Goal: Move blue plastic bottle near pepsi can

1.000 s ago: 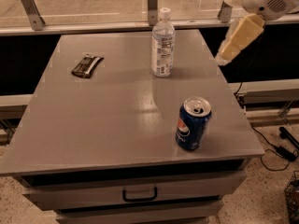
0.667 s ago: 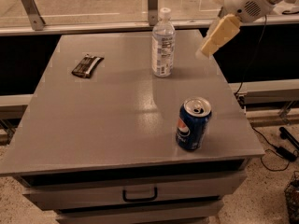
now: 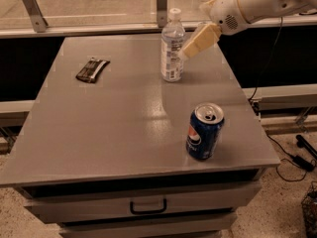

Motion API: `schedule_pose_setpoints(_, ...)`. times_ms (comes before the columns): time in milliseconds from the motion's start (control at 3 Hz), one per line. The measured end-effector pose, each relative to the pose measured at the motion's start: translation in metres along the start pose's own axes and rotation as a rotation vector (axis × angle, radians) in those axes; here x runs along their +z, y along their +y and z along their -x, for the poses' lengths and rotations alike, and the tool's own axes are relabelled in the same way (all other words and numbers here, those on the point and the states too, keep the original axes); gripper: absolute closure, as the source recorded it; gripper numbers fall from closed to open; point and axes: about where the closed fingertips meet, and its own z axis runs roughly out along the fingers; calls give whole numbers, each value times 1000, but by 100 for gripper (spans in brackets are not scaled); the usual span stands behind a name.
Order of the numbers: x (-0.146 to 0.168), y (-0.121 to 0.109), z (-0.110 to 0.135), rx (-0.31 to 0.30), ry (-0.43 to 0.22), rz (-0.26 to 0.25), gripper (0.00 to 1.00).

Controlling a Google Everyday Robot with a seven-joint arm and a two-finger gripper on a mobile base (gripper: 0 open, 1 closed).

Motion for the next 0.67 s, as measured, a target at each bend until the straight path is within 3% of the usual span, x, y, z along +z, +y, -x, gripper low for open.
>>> schedule_pose_setpoints(333, 26, -5, 7, 48, -70, 8, 0)
schedule_pose_setpoints(667, 46, -5, 9, 85, -108, 23, 17)
